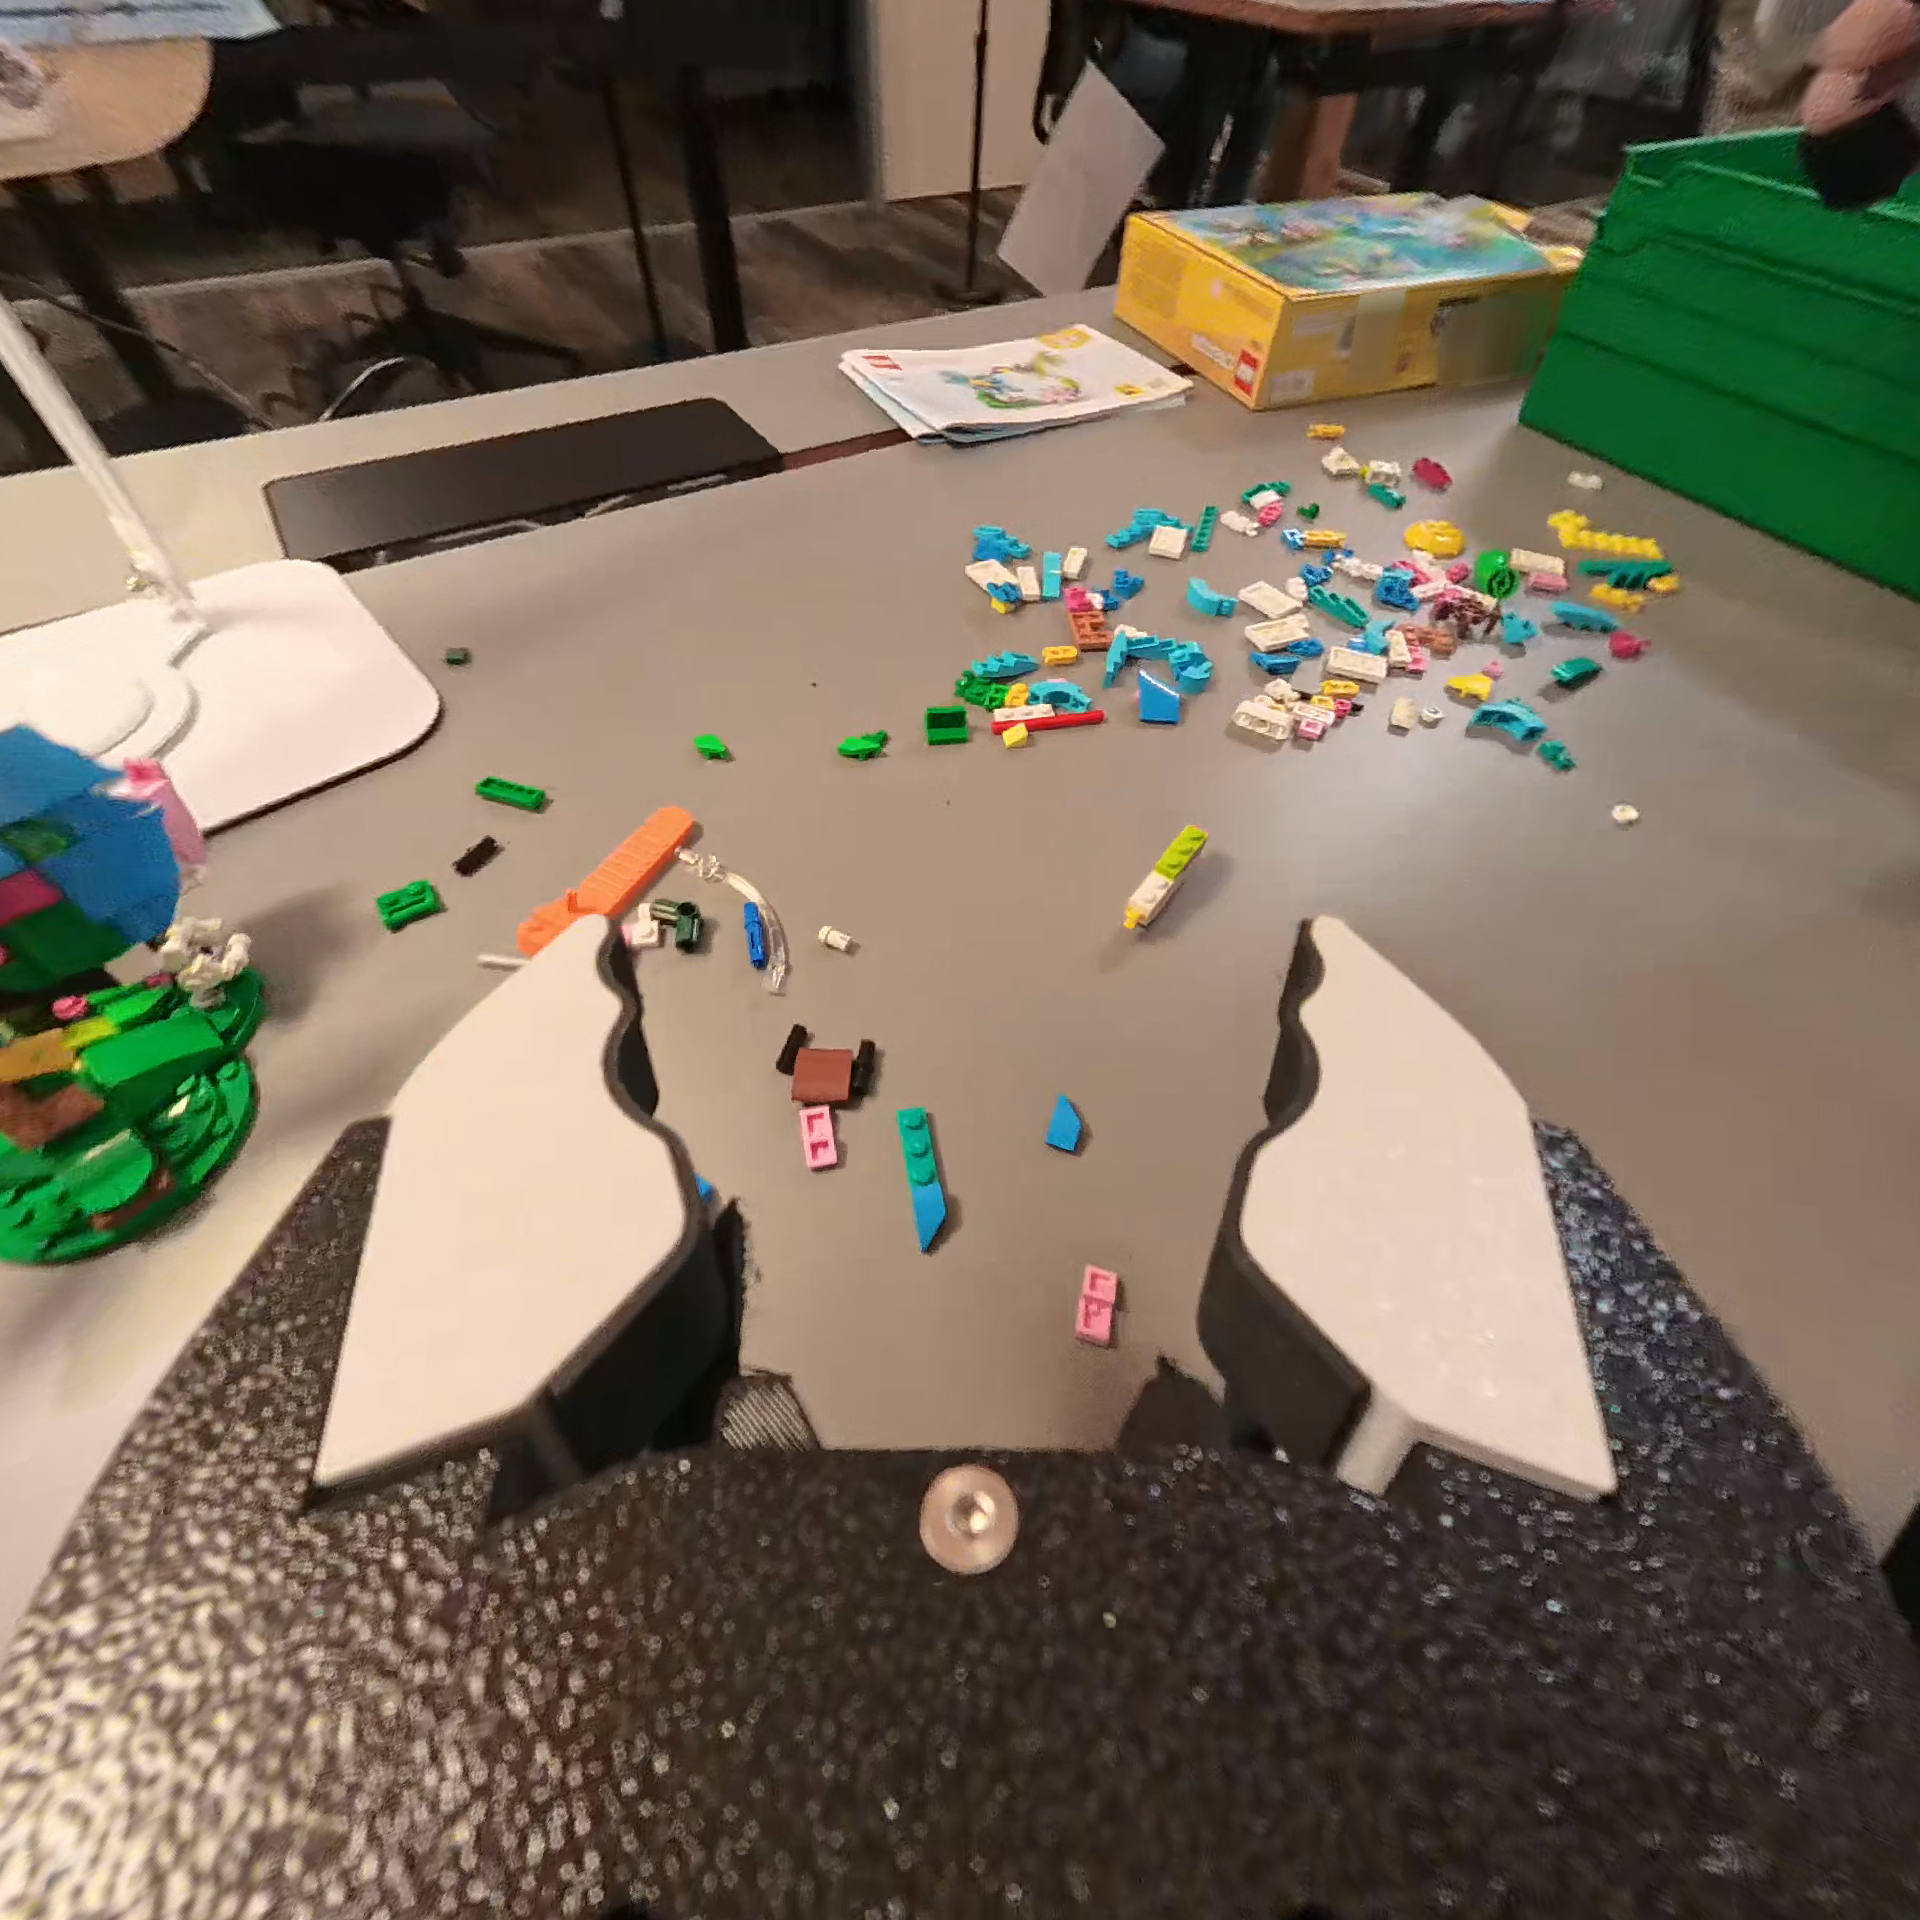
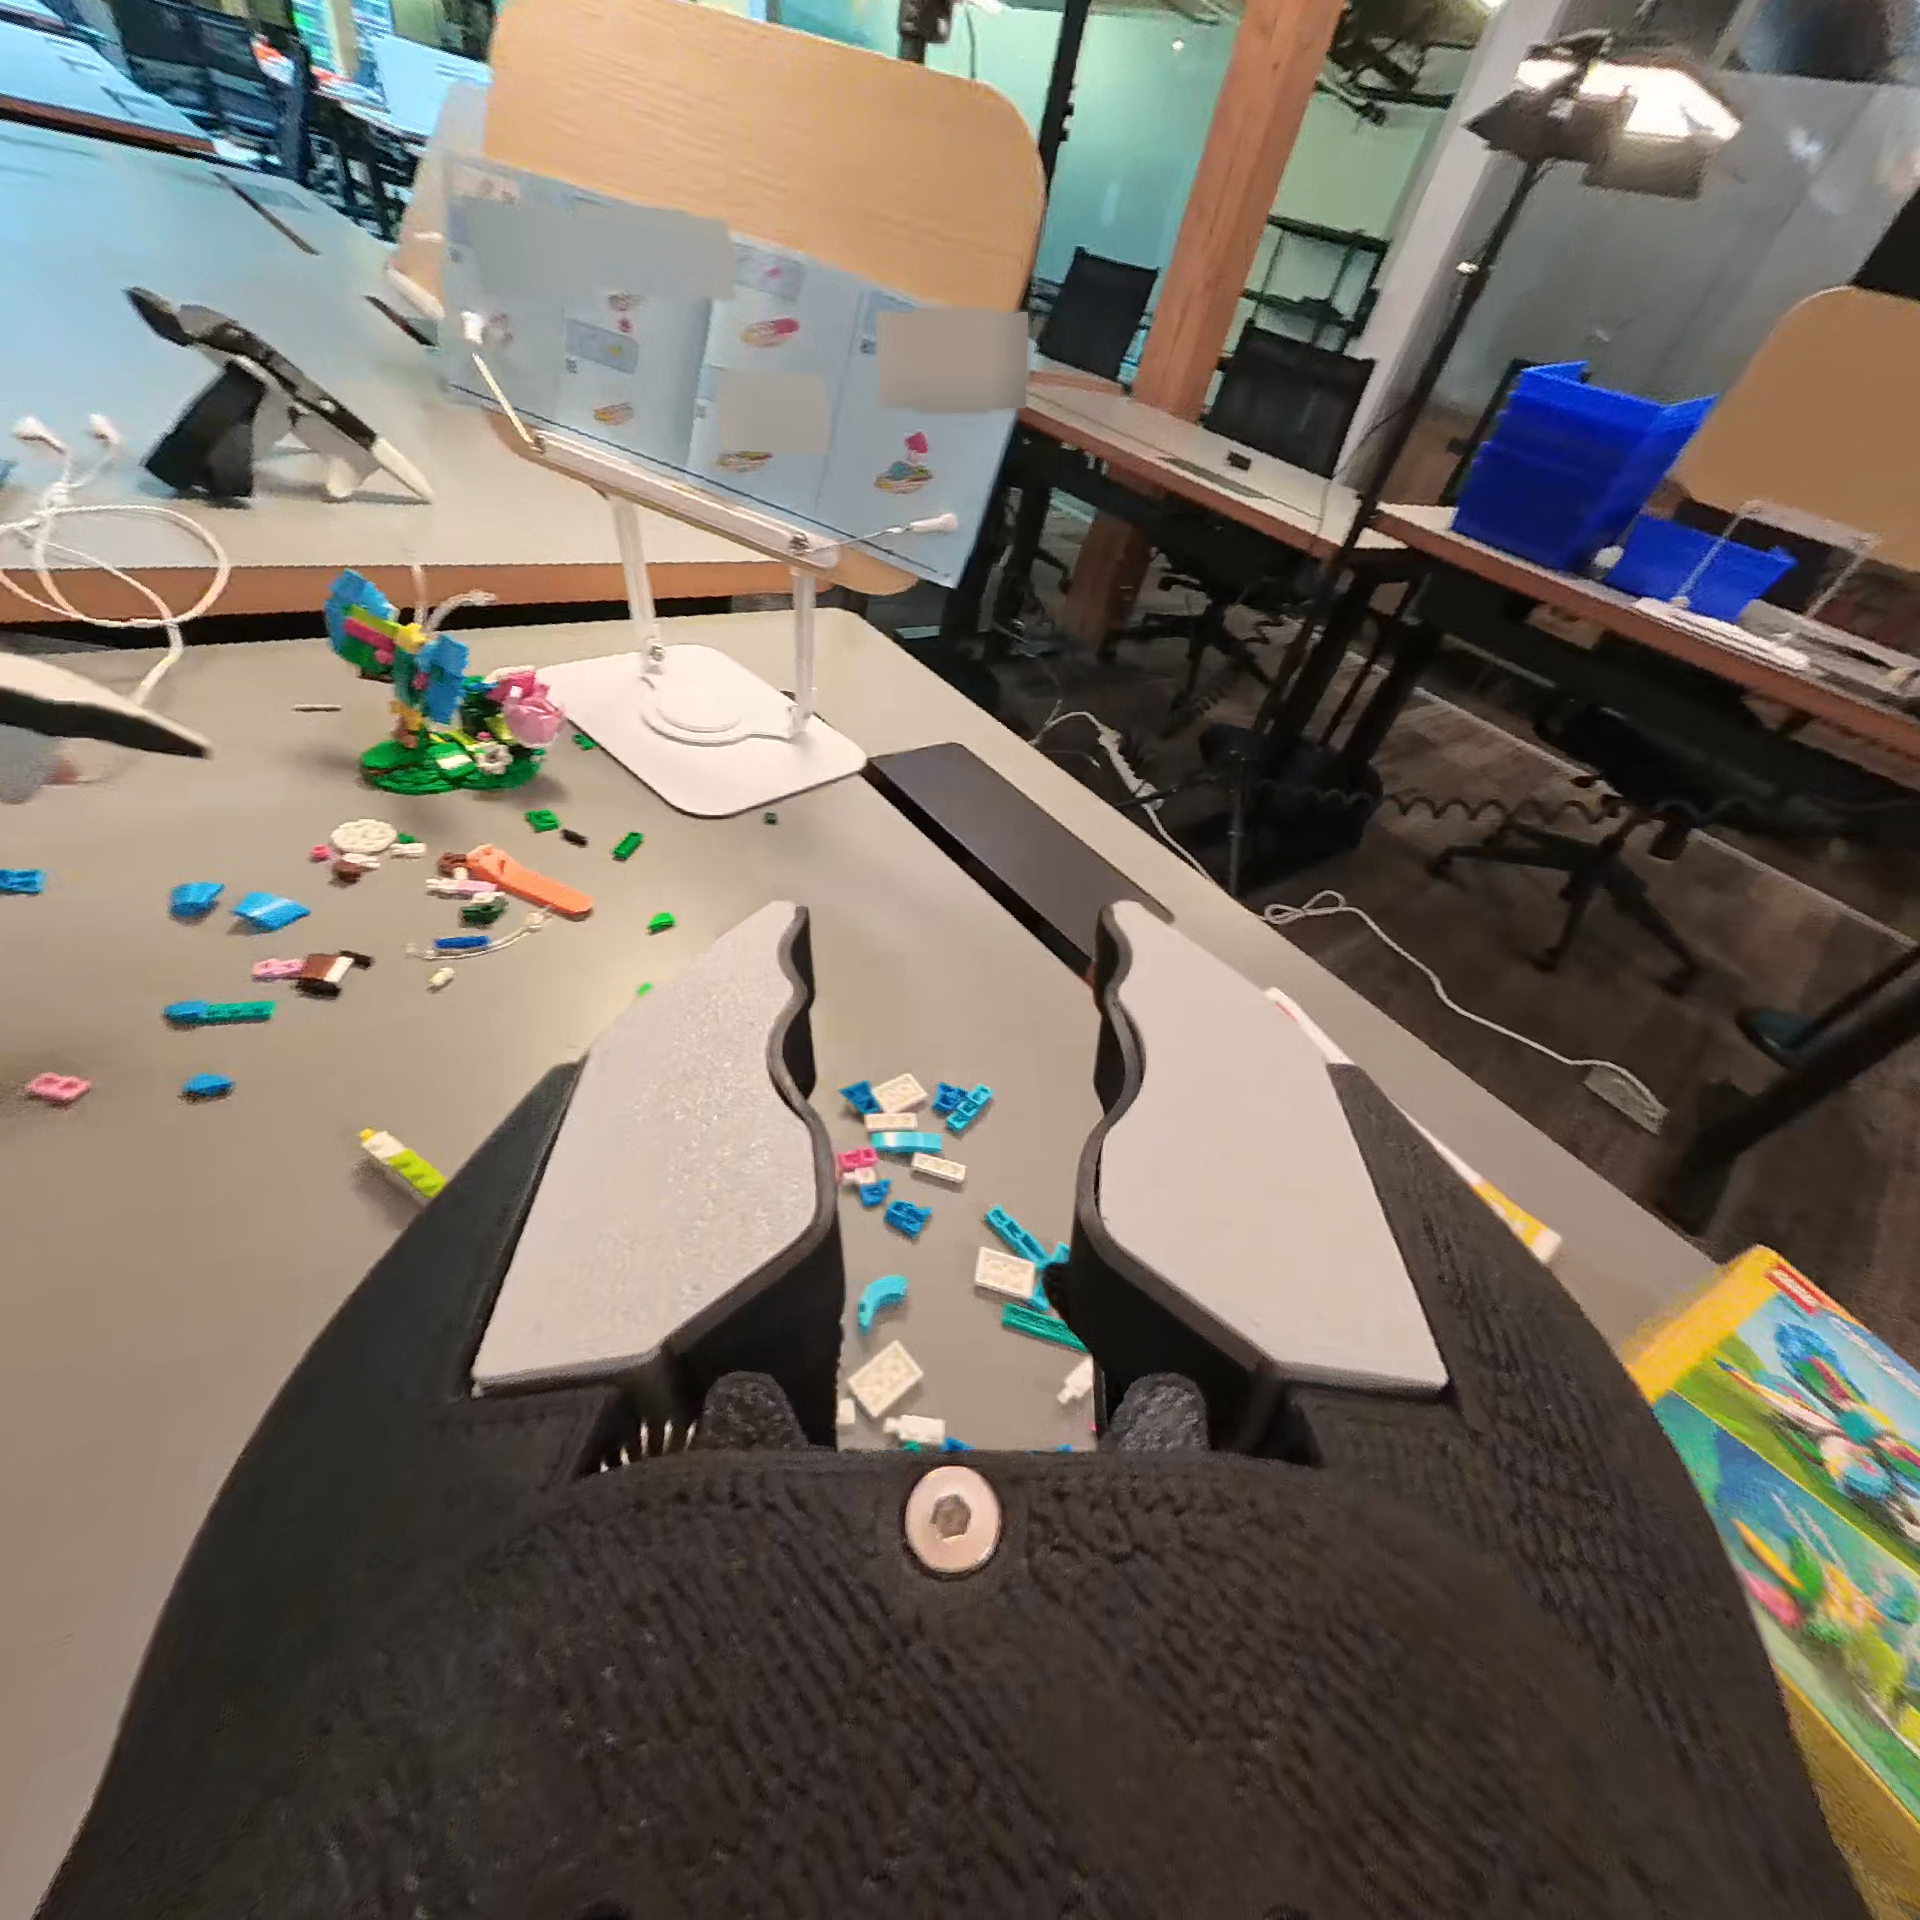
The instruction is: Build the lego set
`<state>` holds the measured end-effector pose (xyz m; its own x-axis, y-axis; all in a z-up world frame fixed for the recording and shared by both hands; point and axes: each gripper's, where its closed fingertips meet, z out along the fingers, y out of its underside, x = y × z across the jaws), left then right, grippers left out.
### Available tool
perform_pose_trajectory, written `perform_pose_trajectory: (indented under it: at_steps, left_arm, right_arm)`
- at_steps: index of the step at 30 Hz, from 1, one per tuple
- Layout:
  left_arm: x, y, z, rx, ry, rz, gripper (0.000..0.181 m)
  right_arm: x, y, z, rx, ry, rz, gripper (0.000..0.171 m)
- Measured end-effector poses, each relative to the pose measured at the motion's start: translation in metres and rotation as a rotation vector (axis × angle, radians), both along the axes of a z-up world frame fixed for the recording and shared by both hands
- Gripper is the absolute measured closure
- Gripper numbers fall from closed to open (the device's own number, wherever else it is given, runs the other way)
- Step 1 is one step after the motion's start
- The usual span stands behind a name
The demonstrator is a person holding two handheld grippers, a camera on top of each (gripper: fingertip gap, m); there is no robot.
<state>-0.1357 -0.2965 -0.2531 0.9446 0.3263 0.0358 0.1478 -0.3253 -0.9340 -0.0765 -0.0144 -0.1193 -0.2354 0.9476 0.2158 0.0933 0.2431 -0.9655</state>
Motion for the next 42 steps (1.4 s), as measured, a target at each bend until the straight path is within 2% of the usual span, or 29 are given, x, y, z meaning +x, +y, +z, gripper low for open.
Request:
perform_pose_trajectory:
  at_steps: [6, 12, 17, 23, 26, 30, 36, 42]
  left_arm:
    - [0.023, 0.007, -0.004, -0.054, 0.046, -0.082, 0.066]
    - [0.056, -0.003, -0.014, -0.024, 0.071, -0.077, 0.075]
    - [0.062, 0.016, -0.026, -0.005, 0.018, -0.123, 0.075]
    - [0.035, 0.05, -0.02, -0.045, 0.14, -0.165, 0.074]
    - [0.016, 0.066, -0.017, -0.035, 0.169, -0.191, 0.074]
    - [0.006, 0.079, -0.007, -0.011, 0.166, -0.207, 0.072]
    - [0.018, 0.068, -0.001, 0.059, 0.158, -0.189, 0.075]
    - [0.043, 0.04, -0.01, 0.016, 0.155, -0.204, 0.075]
  right_arm:
    - [0.032, -0.041, -0.007, -0.046, 0.013, 0.159, 0.119]
    - [0.062, -0.073, -0.062, -0.105, -0.058, 0.284, 0.119]
    - [0.07, -0.089, -0.102, -0.155, -0.082, 0.35, 0.119]
    - [0.057, -0.068, -0.121, -0.167, 0.073, 0.214, 0.12]
    - [0.057, -0.054, -0.13, -0.095, 0.09, 0.154, 0.119]
    - [0.064, -0.042, -0.125, -0.078, 0.163, 0.086, 0.12]
    - [0.067, -0.052, -0.124, -0.06, 0.145, 0.126, 0.12]
    - [0.077, -0.055, -0.127, 0.067, 0.042, 0.186, 0.12]
